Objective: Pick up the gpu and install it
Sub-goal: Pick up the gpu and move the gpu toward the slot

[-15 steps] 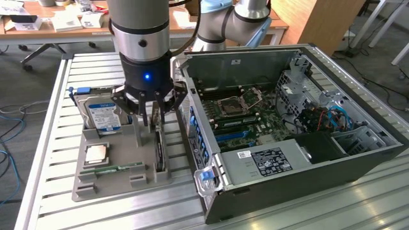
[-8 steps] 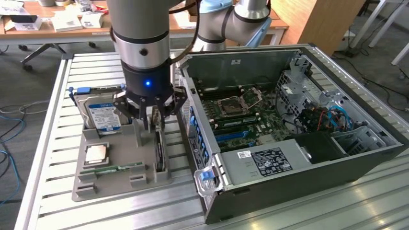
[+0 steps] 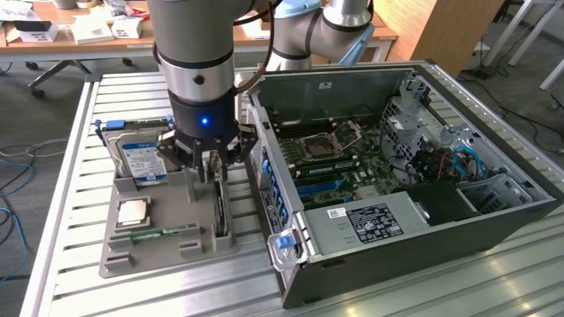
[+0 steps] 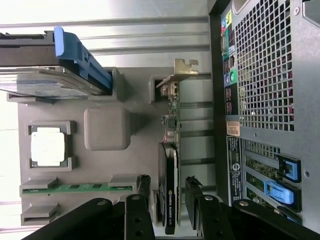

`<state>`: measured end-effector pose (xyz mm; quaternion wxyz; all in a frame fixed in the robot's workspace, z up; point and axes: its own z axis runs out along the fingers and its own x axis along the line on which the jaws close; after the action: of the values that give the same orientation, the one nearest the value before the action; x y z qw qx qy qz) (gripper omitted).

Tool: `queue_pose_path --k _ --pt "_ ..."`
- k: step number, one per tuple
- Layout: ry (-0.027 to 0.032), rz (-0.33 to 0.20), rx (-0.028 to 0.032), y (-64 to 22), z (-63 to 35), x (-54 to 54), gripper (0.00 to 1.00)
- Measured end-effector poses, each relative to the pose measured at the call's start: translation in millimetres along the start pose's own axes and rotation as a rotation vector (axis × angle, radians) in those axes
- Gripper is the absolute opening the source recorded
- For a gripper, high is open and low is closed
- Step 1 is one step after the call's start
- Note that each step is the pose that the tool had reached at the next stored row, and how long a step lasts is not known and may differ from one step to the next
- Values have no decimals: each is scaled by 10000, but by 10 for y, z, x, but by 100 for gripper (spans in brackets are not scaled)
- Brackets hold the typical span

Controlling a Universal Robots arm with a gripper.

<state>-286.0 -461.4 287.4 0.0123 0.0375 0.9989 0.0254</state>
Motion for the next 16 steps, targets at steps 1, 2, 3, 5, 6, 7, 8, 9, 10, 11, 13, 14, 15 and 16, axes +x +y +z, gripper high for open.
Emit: queue_pose_path --k 1,2,3,5,6,7,8,9,10,11,13,14,15,16 --pt "-3 1 -3 1 3 -1 42" --pt "-4 1 -4 1 5 -6 42" --pt "-4 0 -5 0 6 -11 42" --pt "0 -1 -3 1 8 -22 42" --pt "3 0 -2 1 9 -29 42" --pt "4 0 -3 2 11 -38 42" --pt "5 0 -3 3 12 -48 42" --pt "6 0 -3 3 14 -57 42" --pt "7 0 -2 4 15 -64 42" --pt "7 0 -3 4 16 -67 42" --pt "6 2 -3 4 25 -68 42" --pt "7 1 -3 3 38 -68 42" --pt "7 0 -3 2 56 -68 42" --pt "7 -1 -3 1 75 -68 42"
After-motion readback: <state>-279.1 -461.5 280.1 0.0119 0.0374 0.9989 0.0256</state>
